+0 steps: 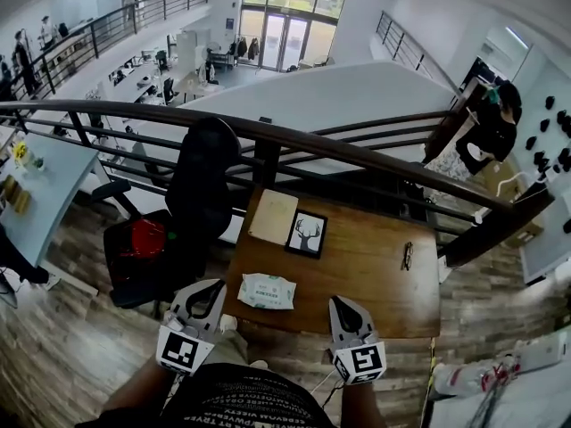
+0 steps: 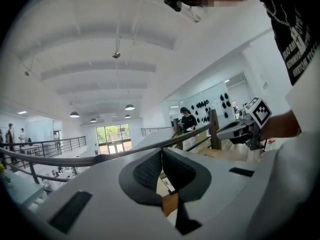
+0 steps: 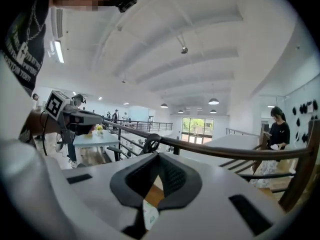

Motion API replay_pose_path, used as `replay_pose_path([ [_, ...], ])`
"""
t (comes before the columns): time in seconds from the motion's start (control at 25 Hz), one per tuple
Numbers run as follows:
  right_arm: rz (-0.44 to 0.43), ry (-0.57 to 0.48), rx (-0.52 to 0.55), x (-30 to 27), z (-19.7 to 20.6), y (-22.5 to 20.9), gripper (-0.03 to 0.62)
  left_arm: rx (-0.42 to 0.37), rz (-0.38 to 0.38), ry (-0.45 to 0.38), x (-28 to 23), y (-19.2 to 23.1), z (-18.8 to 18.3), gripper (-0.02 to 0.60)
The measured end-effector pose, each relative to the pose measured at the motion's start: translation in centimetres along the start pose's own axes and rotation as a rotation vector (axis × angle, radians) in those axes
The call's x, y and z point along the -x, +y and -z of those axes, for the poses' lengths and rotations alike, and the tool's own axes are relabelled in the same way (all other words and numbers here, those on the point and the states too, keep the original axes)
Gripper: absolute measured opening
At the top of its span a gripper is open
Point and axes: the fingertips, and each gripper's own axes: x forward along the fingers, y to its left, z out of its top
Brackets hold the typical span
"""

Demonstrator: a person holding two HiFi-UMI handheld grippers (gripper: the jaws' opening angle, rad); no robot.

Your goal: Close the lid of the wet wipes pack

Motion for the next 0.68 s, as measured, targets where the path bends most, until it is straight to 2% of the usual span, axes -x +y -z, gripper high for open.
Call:
replay_pose_path([
  [0.12,-0.01,-0.028,0.026,-0.1,-1.5,0.2,0.014,-0.005,0.011,-0.023,-1.2,-0.2,-0.7,0.028],
  [0.28,-0.026,-0.02,0.024,-0.3,-1.6,0.8,0.014,-0.007,0.018,-0.04,-1.9,-0.6,-0.8,0.028],
  [0.68,-0.063,-0.004,0.012,-1.3,-1.3,1.5,0.014,-0.032,-0.003,0.003,-1.2,0.1,-0.2,0.028],
])
